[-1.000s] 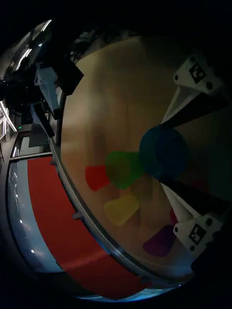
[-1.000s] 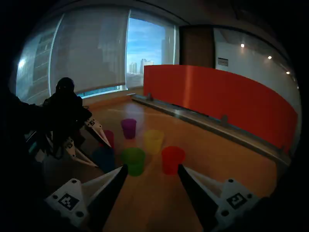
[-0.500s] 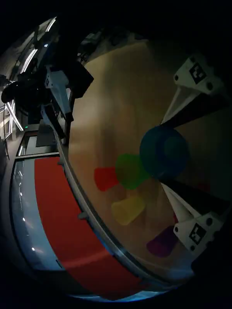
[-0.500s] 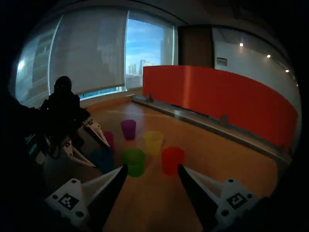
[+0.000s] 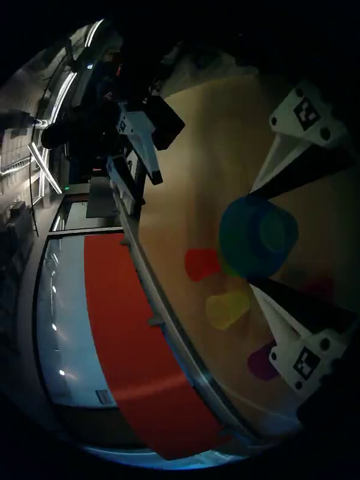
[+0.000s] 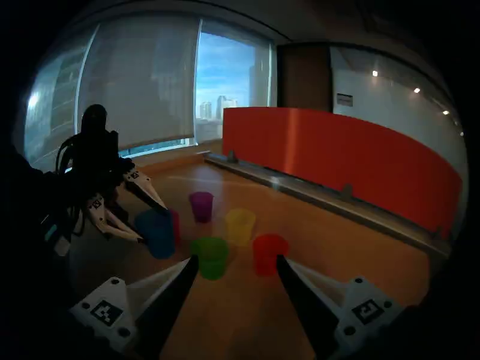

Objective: Pour water

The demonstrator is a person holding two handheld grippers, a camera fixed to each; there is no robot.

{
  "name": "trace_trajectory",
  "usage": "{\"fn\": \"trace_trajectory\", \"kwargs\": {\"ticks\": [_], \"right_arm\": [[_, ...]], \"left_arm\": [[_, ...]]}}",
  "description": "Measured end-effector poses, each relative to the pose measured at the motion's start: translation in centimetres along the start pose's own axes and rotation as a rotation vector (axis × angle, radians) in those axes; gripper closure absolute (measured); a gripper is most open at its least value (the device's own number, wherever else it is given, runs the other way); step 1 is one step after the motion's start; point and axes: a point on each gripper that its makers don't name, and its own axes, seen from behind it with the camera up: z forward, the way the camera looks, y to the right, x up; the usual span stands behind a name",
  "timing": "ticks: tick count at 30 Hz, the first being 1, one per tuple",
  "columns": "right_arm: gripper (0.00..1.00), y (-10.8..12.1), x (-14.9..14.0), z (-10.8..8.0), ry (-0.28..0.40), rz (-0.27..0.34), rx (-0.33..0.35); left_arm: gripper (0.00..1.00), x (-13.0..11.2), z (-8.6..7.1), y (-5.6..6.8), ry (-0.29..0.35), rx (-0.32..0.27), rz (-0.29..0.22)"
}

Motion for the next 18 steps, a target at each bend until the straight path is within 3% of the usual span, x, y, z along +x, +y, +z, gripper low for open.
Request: {"fn": "trace_trajectory", "kwargs": {"ticks": [18], "right_arm": [[0.00,-0.7,1.0,-0.2,0.020,-0.007,0.000]], "left_arm": [[0.11,6.1,-3.5,-1.6,0.197,0.050,-0.050]]}}
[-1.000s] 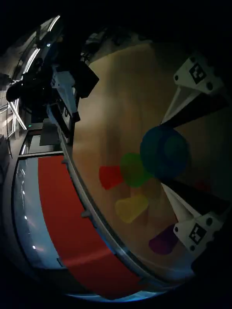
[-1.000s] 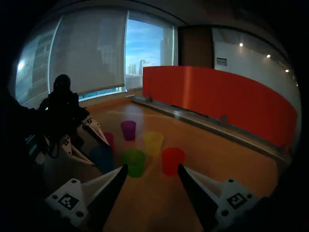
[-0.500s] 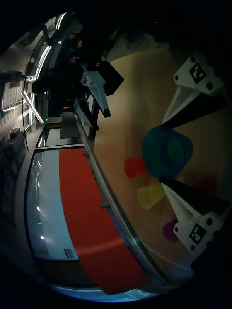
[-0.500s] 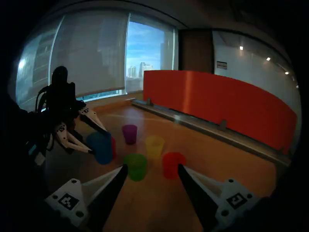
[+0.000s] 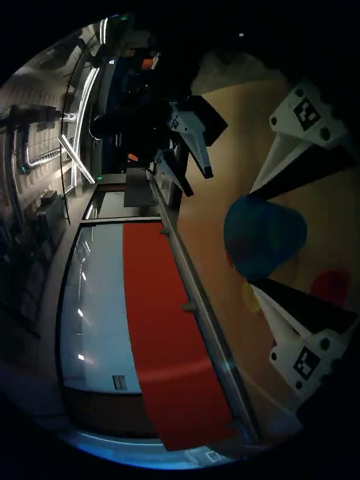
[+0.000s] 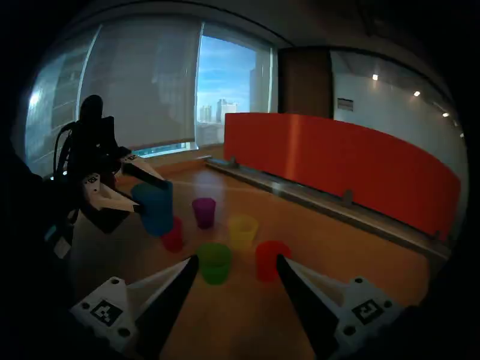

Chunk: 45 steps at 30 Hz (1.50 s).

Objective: Pour water

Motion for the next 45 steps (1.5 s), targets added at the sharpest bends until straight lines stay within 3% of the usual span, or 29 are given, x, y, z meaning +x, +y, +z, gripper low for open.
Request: {"fn": "trace_trajectory", "kwargs": {"ticks": [14,21,36,45], "right_arm": [[0.00,-0.5,0.0,0.5,0.001,0.002,0.010],[0.00,-0.8,0.0,0.8,0.001,0.005,0.019],[0.00,-1.3,-0.8,2.1,-0.013,0.011,0.043],[0.00,-2.1,-1.7,4.0,-0.037,0.005,0.070]], "left_arm": [[0.11,3.8,-1.3,-0.3,0.119,0.016,0.014],[0.10,5.1,-1.6,-0.6,0.165,0.020,-0.009],[0.10,5.7,-2.1,-1.0,0.164,0.030,0.031],[0.10,5.3,-2.3,-1.6,0.158,0.044,0.030]]}}
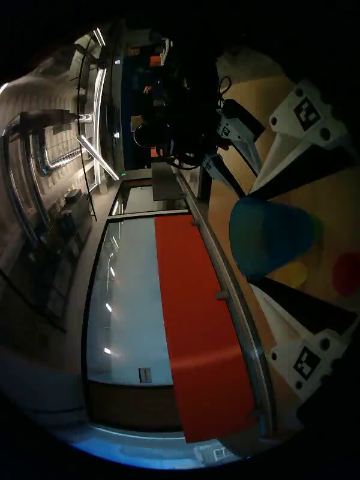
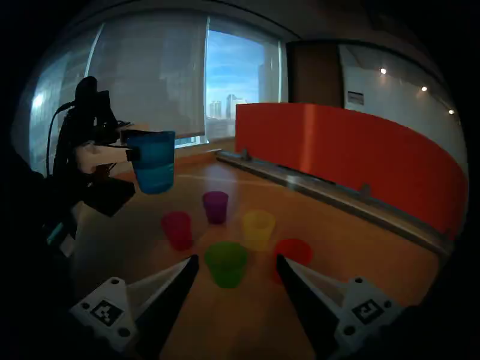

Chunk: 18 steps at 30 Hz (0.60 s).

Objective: Pour water

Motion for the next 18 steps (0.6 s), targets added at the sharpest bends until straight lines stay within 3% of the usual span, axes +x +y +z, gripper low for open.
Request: {"fn": "trace_trajectory", "kwargs": {"ticks": [18], "right_arm": [[0.00,-0.5,-3.6,5.7,-0.080,0.000,0.045]], "left_arm": [[0.11,-0.7,-0.5,-0.5,-0.014,0.006,0.002]]}}
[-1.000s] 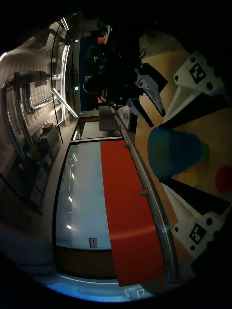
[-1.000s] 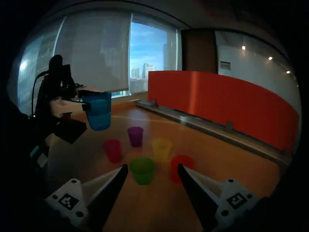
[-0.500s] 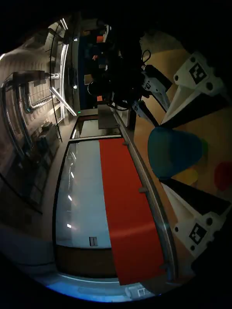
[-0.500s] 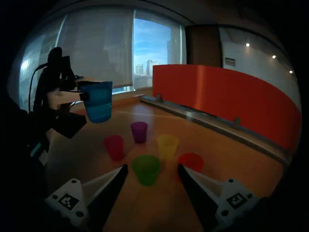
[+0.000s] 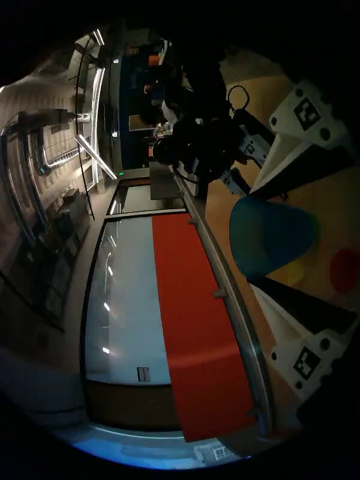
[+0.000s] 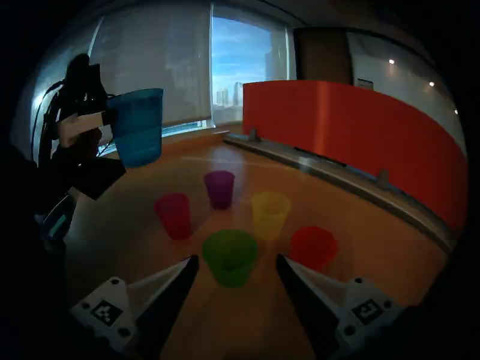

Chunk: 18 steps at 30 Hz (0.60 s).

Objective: Pour water

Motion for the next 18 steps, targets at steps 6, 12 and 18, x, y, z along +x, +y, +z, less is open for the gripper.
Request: {"fn": "trace_trajectory", "kwargs": {"ticks": [6,12,18], "right_arm": [[0.01,-0.2,-1.0,1.4,-0.023,0.003,0.013],[0.01,-0.5,-1.8,2.7,-0.044,-0.006,0.022],[0.00,-0.8,-2.2,3.9,-0.058,-0.021,0.026]], "left_arm": [[0.11,-0.4,-0.4,-0.4,-0.003,0.010,-0.002],[0.11,-0.9,-0.9,-1.0,-0.008,0.023,-0.007],[0.10,-0.9,-1.4,-1.6,-0.009,0.036,-0.009]]}}
